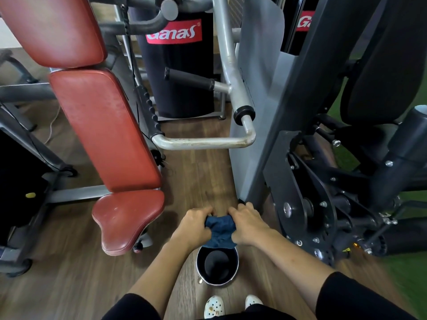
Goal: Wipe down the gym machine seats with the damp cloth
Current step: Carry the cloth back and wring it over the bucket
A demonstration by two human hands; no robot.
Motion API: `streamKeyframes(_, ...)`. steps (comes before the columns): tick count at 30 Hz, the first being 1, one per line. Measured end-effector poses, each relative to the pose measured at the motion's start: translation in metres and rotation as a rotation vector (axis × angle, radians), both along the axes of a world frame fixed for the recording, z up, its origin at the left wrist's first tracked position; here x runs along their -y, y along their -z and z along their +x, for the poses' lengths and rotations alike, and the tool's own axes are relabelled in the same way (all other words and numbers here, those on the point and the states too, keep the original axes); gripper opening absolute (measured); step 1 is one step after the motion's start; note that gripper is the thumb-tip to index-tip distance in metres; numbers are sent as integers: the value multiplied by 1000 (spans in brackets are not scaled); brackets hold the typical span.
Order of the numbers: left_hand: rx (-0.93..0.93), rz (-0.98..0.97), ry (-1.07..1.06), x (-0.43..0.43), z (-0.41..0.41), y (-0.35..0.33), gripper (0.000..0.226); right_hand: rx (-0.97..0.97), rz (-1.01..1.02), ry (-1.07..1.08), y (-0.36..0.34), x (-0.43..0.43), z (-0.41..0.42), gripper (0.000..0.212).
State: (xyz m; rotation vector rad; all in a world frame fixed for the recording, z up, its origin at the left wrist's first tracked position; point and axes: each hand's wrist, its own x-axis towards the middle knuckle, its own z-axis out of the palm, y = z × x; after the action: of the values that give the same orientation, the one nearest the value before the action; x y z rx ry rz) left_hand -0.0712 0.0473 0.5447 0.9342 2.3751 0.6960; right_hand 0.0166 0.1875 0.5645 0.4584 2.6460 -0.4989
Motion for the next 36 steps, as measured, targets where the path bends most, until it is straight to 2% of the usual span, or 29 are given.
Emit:
streamKeyframes(3, -106, -57, 108, -2, -1, 5, 25, 13, 26, -22, -1, 2, -1, 25)
streamKeyframes(5, -141, -111, 149, -4, -1, 3, 32, 20, 109, -62, -1, 3, -4, 18)
streamKeyframes(7, -169, -167, 186, -6, 0, 0, 29, 9, 206, -81, -3, 5, -6, 11)
streamKeyframes(10, -231, -292, 252, -8, 1, -3, 37, 3, 325, -120, -3, 6, -8, 15)
streamKeyframes(12, -288, -403, 290, -10, 4, -7, 41, -4, 369, -151, -1, 7, -8, 26)
streamKeyframes(15, -362, -494, 308, -13, 9, -7, 39, -35, 414, -214, 1, 8, -8, 32)
streamKeyframes(19, -390, -470, 282, -11, 9, -9, 32, -77, 308, -201, 3, 9, -7, 22)
streamKeyframes(22, -416, -425, 275, -7, 6, -9, 35, -73, 262, -189, 1, 10, -6, 32)
streamKeyframes(29, -517, -457, 285, -5, 10, -6, 41, -27, 312, -189, 4, 13, -7, 58)
streamKeyframes(31, -507, -444, 284, -5, 11, -6, 46, -11, 315, -187, 5, 13, -7, 62)
streamKeyframes(33, -471, -436, 297, -5, 10, -6, 50, 0, 310, -203, 4, 11, -5, 57)
streamKeyframes(36, -395, -411, 293, -5, 8, -5, 44, 7, 256, -188, 2, 10, -3, 54)
